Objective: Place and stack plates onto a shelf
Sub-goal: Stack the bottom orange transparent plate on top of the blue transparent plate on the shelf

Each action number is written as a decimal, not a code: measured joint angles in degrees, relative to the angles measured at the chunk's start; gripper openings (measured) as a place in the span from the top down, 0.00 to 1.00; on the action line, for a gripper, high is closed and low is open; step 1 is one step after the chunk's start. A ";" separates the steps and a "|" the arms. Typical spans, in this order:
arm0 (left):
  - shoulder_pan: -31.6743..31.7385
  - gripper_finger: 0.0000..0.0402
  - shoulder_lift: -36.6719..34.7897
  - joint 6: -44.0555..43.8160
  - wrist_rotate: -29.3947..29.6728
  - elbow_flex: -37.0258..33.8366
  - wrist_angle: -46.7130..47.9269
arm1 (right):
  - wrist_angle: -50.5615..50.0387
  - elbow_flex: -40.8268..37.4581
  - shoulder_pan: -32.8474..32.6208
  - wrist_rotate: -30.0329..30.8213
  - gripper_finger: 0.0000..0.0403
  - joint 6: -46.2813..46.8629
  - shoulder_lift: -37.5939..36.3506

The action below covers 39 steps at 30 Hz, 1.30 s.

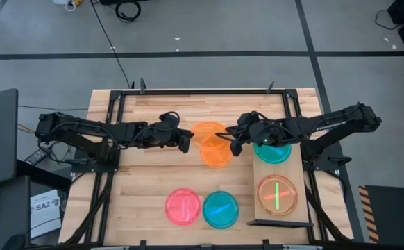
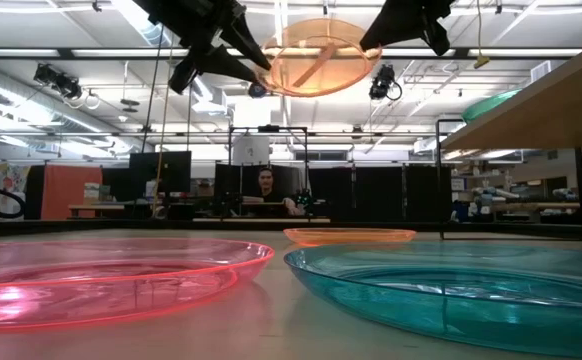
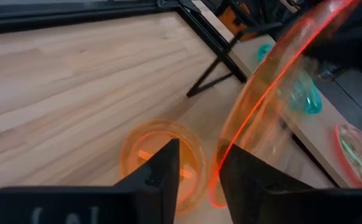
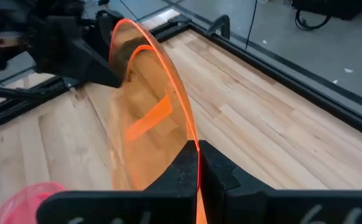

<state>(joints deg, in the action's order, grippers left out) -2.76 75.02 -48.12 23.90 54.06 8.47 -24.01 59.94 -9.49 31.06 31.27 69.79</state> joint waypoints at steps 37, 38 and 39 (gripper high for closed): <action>-0.09 0.67 0.07 0.82 -2.75 0.00 0.31 | -53.12 0.02 2.61 -19.30 0.98 27.79 -31.73; -0.09 0.67 0.07 0.83 -2.75 0.00 0.31 | -53.94 0.02 2.61 -19.08 0.98 28.10 -31.84; -0.09 0.67 0.07 0.83 -2.75 0.00 0.31 | -54.66 0.02 2.61 -18.90 0.98 28.62 -31.94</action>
<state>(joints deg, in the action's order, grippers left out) -2.85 75.09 -47.30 21.15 54.06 8.78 -78.66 59.96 -6.87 12.16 59.89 37.85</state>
